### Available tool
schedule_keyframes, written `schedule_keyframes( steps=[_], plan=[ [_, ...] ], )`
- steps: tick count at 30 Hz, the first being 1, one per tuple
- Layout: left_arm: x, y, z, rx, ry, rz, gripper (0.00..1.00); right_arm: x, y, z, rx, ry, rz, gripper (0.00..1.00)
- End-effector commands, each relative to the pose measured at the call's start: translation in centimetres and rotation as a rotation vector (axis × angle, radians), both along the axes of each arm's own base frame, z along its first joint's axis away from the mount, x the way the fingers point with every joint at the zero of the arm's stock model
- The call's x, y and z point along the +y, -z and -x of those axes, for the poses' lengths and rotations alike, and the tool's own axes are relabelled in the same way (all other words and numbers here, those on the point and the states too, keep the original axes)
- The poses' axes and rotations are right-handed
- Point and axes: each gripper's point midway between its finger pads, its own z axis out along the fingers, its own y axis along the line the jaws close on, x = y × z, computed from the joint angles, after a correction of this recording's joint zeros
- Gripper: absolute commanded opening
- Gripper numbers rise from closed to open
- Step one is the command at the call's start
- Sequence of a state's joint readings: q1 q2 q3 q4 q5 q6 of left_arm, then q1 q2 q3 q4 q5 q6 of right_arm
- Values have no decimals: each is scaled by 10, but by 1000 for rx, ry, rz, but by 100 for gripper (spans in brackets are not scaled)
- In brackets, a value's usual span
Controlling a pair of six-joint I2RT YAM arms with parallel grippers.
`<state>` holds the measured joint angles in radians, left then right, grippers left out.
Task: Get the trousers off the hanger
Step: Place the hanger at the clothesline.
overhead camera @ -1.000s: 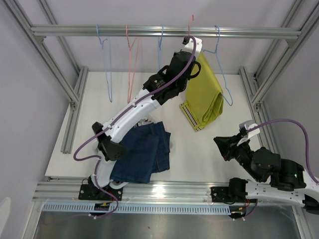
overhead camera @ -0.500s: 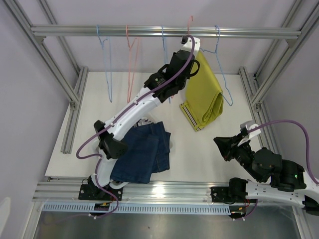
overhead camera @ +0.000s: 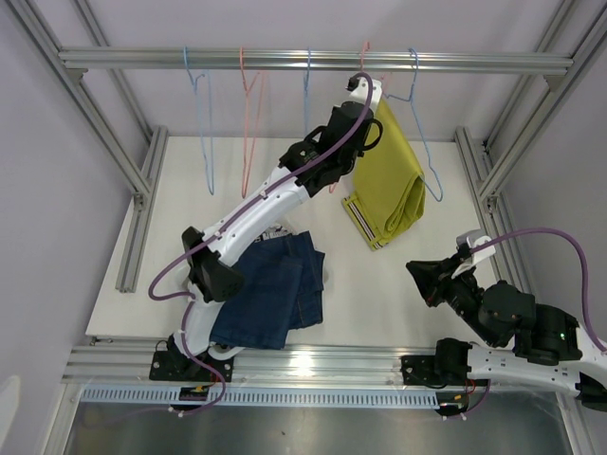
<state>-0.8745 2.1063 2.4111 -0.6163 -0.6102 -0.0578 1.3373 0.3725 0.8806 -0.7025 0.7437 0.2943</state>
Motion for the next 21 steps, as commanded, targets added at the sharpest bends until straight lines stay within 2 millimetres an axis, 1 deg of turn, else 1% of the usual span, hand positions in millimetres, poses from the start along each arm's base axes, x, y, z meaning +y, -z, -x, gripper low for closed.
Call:
schedule_keyframes(
  steps=[1,5,6,7,8,9,10,11,14,15,16,17,18,19,20,21],
  plan=[
    [1,-1,-1,12,3,49,0,1,-7,-1,-12,2,-27,14],
    [-2,12,3,40,16,33,0,0,-7,-1,-12,2,-28,14],
    [-3,11,5,40,21,33,0,0,-7,-1,-12,1,-29,14],
    [-5,19,6,50,31,19,0,0,-8,-1,-12,1,-31,14],
    [-7,21,10,50,32,10,0,0,-7,0,-12,-1,-29,14],
    [-8,19,10,37,36,9,1,1,-7,0,-12,-2,-29,14],
    [-9,25,13,44,44,-9,0,0,-8,0,-13,-1,-30,14],
    [-9,25,15,41,43,-12,1,1,-7,0,-12,-2,-29,14],
    [-14,27,28,45,55,-27,1,0,-7,0,-12,-1,-29,14],
    [-16,31,32,52,60,-34,5,1,-7,0,-11,-2,-29,14],
    [-15,26,38,50,73,-41,9,1,-8,0,-11,-4,-30,14],
    [-20,40,48,68,100,-83,15,1,-8,0,-11,-7,-30,14],
    [-16,40,52,57,78,-113,30,2,-7,1,-9,-10,-30,14],
    [-14,42,58,55,74,-128,37,2,-8,1,-9,-11,-33,14],
    [-15,32,71,42,87,-120,42,2,-8,1,-8,-14,-31,14],
    [-12,54,80,76,87,-159,54,2,-8,1,-9,-14,-33,14]
  ],
)
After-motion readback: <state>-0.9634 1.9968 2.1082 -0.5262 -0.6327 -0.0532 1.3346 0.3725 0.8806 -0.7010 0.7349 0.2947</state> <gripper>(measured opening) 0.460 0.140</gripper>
